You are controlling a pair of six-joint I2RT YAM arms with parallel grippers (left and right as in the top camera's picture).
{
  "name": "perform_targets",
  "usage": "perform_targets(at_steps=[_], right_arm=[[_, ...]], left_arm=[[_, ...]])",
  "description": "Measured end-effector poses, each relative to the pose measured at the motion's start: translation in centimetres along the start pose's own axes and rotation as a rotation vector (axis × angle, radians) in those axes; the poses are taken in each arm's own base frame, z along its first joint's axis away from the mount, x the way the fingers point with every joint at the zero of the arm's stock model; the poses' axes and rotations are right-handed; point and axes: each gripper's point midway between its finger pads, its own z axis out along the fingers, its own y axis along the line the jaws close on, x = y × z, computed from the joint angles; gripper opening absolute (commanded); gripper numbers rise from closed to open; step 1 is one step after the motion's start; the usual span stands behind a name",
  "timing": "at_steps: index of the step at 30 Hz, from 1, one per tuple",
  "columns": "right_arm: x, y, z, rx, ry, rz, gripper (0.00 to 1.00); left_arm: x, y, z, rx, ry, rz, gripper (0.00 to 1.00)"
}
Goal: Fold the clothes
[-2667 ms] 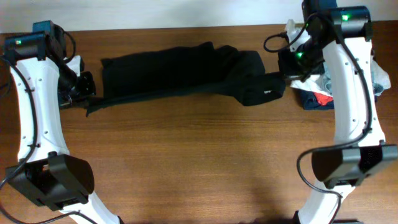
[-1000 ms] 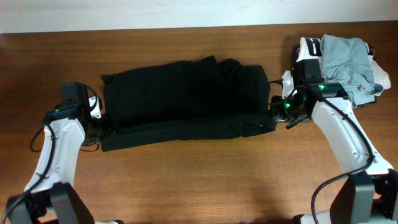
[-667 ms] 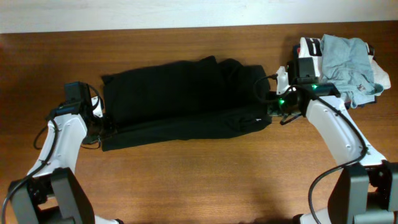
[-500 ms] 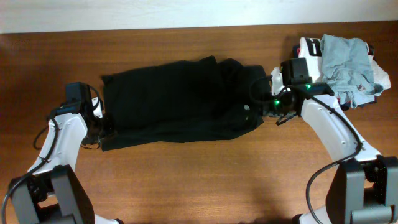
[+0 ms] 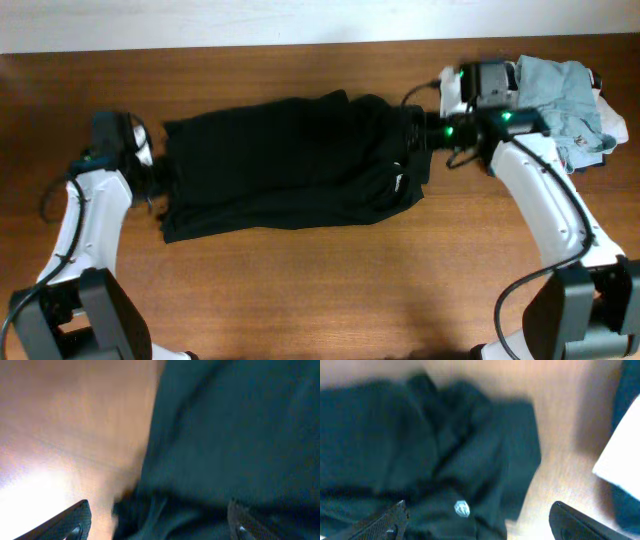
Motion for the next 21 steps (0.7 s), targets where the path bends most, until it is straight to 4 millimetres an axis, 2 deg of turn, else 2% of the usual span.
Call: perform_targets(at_steps=[3,5,8,10,14,19,21], right_arm=[[-2.5,0.4,-1.2,-0.005,-0.072,-0.030,0.95],[-3.7,0.6,-1.6,-0.007,-0.112,-0.045,0.95],[-3.9,0.6,-1.7,-0.007,-0.118,-0.051,0.95],[-3.8,0.6,-1.7,-0.007,-0.116,-0.050,0.95],[-3.7,0.6,-1.7,-0.006,-0.110,-0.052,0.96],[-2.8,0.5,-1.6,-0.004,-0.076,-0.046,0.96],[-2.6,0.5,-1.6,-0.004,-0.066,-0.044,0.96]], left_arm=[[-4.6,-1.3,-2.0,0.054,-0.142,0.028,0.87],[-6.7,-2.0,-3.3,0.084,-0.209,0.042,0.87],[-9.2,-2.9,-4.9,0.115,-0.272,0.067,0.87],[-10.7,-3.5,-5.1,0.135,-0.281,0.086,0.87],[-12.2,-4.2,-2.4,0.163,-0.193,0.105,0.85],[-12.8,-4.5,3.5,0.171,-0.053,0.113,0.80],[-12.8,-4.5,5.1,0.172,-0.028,0.116,0.78]])
